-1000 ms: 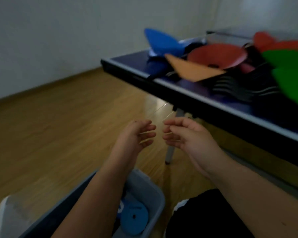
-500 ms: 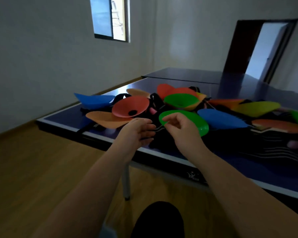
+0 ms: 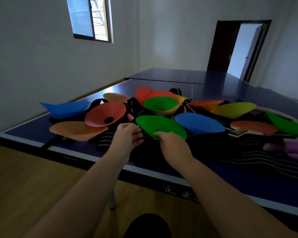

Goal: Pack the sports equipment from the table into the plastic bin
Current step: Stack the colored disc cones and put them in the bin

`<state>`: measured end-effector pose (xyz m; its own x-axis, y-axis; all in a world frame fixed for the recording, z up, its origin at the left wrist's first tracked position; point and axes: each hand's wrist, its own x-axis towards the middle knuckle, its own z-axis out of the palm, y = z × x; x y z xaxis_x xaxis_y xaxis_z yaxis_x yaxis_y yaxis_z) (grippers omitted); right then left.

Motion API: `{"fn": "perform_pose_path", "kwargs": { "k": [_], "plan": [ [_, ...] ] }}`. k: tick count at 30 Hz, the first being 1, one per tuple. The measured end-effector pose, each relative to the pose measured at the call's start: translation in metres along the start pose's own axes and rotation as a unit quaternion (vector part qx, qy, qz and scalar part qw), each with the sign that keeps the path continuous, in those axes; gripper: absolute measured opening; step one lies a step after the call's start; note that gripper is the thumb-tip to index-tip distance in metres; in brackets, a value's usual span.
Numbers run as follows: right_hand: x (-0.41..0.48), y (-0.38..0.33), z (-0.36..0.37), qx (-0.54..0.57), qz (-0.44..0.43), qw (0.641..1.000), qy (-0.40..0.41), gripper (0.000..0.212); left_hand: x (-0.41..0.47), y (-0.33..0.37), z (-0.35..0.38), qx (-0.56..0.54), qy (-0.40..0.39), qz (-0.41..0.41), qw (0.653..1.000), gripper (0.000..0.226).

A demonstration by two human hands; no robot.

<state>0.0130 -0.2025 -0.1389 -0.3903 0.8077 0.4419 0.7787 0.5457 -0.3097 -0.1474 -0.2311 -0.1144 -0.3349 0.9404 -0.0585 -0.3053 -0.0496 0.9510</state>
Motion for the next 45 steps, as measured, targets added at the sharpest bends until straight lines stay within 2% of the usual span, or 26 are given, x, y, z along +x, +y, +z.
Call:
{"fn": "perform_pose_path", "kwargs": {
  "k": [3, 5, 8, 11, 14, 18, 20, 22, 25, 28, 30, 32, 36, 41, 43, 45],
  "plan": [
    [0.002, 0.003, -0.008, 0.075, -0.017, 0.993, 0.087, 0.037, -0.002, 0.004, 0.012, 0.018, -0.005, -0.022, 1.0, 0.044],
    [0.002, 0.003, -0.017, 0.123, -0.057, 0.985, 0.11, 0.034, -0.005, 0.008, 0.021, -0.003, -0.065, -0.064, 0.996, 0.057],
    [0.002, 0.009, -0.03, 0.11, -0.12, 0.982, 0.1, 0.037, -0.004, 0.005, 0.034, -0.069, -0.147, -0.06, 0.985, 0.055],
    [0.001, 0.03, -0.044, 0.083, -0.119, 0.987, 0.062, 0.038, 0.0, -0.001, 0.053, -0.109, -0.158, -0.007, 0.981, 0.039],
    [-0.005, 0.058, -0.056, 0.088, -0.057, 0.994, 0.03, 0.044, 0.009, -0.004, 0.069, -0.12, -0.115, 0.04, 0.985, 0.039],
    [-0.004, 0.093, -0.055, 0.062, 0.107, 0.992, -0.012, 0.062, 0.024, -0.007, 0.078, -0.107, -0.076, 0.086, 0.988, 0.043],
    [0.0, 0.104, -0.045, 0.01, 0.155, 0.987, -0.035, 0.057, 0.025, -0.007, 0.079, -0.097, -0.062, 0.107, 0.988, 0.043],
    [0.003, 0.109, -0.037, -0.025, 0.189, 0.981, -0.026, 0.048, 0.026, -0.01, 0.078, -0.091, -0.06, 0.116, 0.987, 0.043],
    [0.009, 0.11, -0.038, -0.016, 0.211, 0.977, 0.04, 0.045, 0.029, -0.015, 0.074, -0.08, -0.066, 0.107, 0.989, 0.04],
    [0.015, 0.099, -0.044, 0.047, 0.189, 0.971, 0.141, 0.041, 0.035, -0.016, 0.07, -0.064, -0.047, 0.106, 0.991, 0.04],
    [0.022, 0.087, -0.05, 0.114, 0.151, 0.967, 0.17, 0.037, 0.042, -0.017, 0.071, -0.073, -0.059, 0.084, 0.992, 0.041],
    [0.029, 0.075, -0.055, 0.148, 0.087, 0.974, 0.15, 0.035, 0.047, -0.019, 0.077, -0.101, -0.076, 0.048, 0.991, 0.045],
    [0.046, 0.064, -0.049, 0.088, -0.03, 0.991, 0.097, 0.036, 0.053, -0.017, 0.092, -0.178, -0.091, 0.008, 0.98, 0.036],
    [0.068, 0.071, -0.041, 0.121, -0.065, 0.988, 0.076, 0.035, 0.079, -0.01, 0.099, -0.224, -0.098, -0.018, 0.969, 0.039],
    [0.078, 0.073, -0.042, 0.168, -0.063, 0.983, 0.05, 0.04, 0.095, -0.004, 0.103, -0.195, -0.062, 0.002, 0.979, 0.049],
    [0.091, 0.077, -0.044, 0.209, -0.014, 0.976, 0.052, 0.046, 0.11, 0.004, 0.108, -0.169, -0.01, 0.025, 0.985, 0.061]
  ]
}}
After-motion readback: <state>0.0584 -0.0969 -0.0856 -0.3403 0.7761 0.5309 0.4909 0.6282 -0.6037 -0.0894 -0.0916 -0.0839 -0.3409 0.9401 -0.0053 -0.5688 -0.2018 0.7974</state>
